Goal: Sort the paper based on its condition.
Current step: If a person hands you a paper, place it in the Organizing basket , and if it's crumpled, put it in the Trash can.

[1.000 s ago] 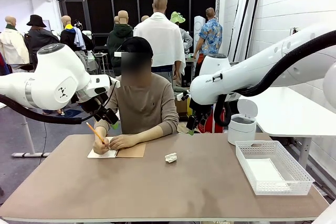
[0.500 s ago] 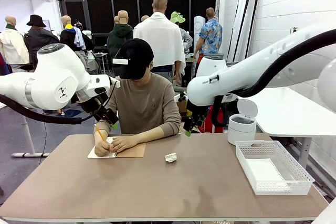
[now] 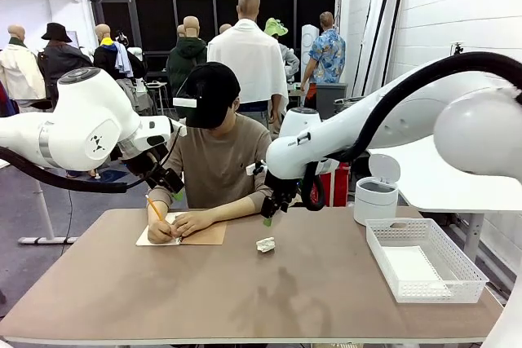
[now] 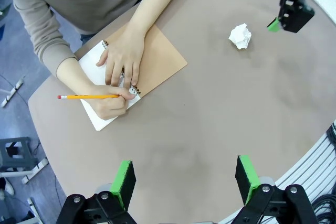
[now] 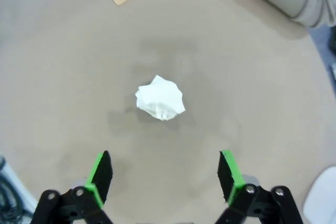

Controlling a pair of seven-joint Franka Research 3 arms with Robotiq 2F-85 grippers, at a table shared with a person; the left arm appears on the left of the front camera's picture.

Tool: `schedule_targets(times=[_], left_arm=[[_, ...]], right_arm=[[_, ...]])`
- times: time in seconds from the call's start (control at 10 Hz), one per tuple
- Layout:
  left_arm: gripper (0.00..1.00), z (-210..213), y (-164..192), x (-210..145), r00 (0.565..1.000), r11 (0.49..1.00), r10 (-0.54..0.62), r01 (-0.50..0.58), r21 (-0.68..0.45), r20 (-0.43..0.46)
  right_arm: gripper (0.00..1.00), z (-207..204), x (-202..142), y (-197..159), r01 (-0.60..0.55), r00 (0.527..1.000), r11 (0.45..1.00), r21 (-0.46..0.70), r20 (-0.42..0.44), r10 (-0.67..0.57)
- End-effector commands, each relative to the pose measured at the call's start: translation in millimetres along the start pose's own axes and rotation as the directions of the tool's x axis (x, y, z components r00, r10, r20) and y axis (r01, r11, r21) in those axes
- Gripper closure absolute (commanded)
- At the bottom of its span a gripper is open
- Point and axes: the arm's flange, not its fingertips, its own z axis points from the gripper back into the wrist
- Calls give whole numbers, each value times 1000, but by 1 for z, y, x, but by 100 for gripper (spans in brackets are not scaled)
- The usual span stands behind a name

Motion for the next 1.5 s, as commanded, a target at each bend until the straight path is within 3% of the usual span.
schedule_targets(times=[0.0,0.6,1.4], left_arm=[[0,0,2,-1,1000,1000,-5,5,6,-1],[0,0,2,-1,1000,1000,-5,5,6,-1],[0,0,2,-1,1000,1000,-5,5,6,-1]], right_arm=[[0,-20,15,-7,-17,999,1000,-14,-39,17],[0,-79,30,-12,-108,991,994,-27,-85,105],[0,-106,35,-16,-115,982,992,50,-147,122]])
